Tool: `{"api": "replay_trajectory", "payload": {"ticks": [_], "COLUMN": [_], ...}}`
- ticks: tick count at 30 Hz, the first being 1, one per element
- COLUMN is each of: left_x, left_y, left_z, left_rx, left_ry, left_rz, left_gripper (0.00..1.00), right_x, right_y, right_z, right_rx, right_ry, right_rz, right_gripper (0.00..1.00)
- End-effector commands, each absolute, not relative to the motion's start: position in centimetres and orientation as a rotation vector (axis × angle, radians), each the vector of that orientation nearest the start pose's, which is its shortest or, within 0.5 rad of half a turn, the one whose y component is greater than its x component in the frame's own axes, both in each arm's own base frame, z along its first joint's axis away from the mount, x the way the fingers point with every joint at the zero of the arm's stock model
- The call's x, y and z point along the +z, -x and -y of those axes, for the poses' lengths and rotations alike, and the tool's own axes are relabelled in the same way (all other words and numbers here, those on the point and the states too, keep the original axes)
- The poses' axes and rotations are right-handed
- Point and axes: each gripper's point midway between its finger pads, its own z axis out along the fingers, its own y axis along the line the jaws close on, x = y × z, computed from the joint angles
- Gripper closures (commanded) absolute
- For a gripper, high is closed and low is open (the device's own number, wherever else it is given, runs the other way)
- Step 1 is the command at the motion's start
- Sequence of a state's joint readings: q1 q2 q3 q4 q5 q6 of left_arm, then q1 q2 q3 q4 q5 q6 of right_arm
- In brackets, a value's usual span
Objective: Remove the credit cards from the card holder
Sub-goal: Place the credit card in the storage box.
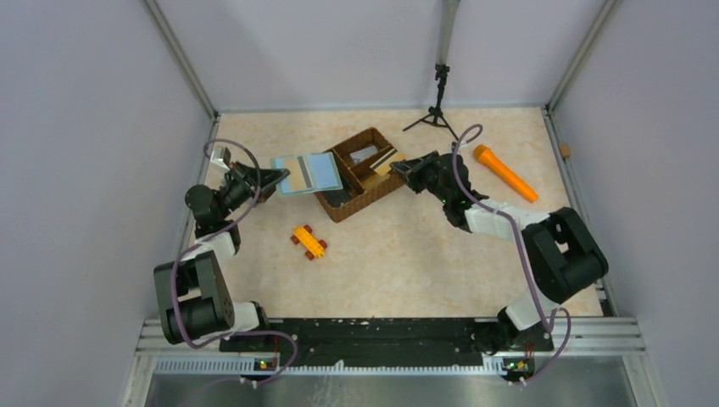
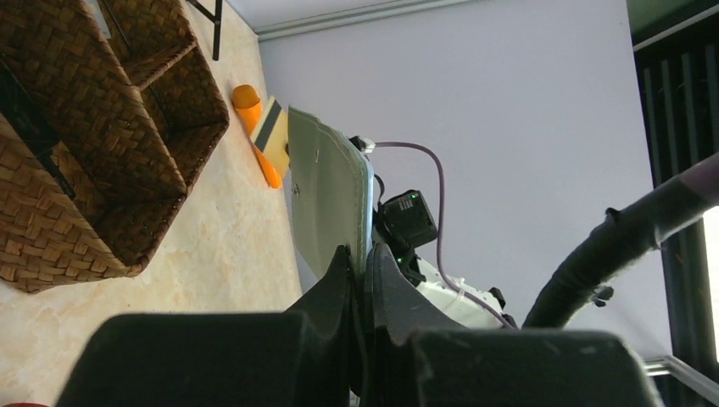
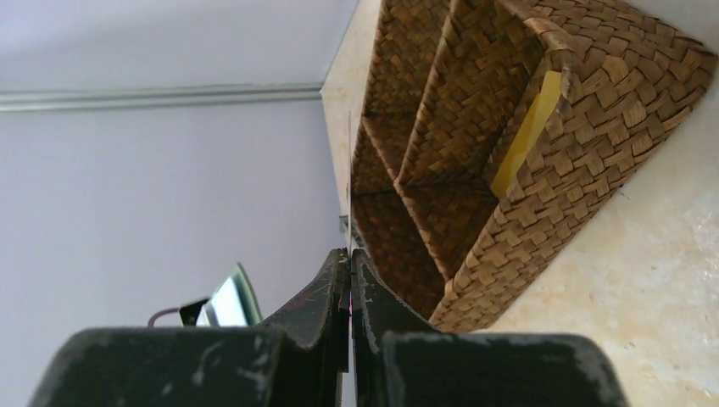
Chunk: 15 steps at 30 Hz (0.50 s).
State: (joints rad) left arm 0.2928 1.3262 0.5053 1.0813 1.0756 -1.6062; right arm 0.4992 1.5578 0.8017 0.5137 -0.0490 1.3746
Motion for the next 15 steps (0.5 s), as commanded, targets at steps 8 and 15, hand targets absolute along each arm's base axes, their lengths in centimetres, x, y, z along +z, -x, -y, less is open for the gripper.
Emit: {"api": "replay_trajectory", "payload": {"ticks": [8, 15], "left_x": [27.4, 27.2], "left_y": [-32.2, -32.0], "left_z": [7.9, 8.0], "left_rx": [-1.755, -1.754], "left_ry": [0.451, 0.445], "left_rz": [-1.617, -1.620], "left_gripper": [1.00, 1.00], "right_x": [16.3, 15.6], "right_y": [-43.6, -44.8], "right_z": [-29.3, -30.3], "right_rx": [1.286, 1.254], "right_ry": [-1.011, -1.027], "right_rz": [-1.785, -1.790], "right_gripper": [1.00, 1.00]}}
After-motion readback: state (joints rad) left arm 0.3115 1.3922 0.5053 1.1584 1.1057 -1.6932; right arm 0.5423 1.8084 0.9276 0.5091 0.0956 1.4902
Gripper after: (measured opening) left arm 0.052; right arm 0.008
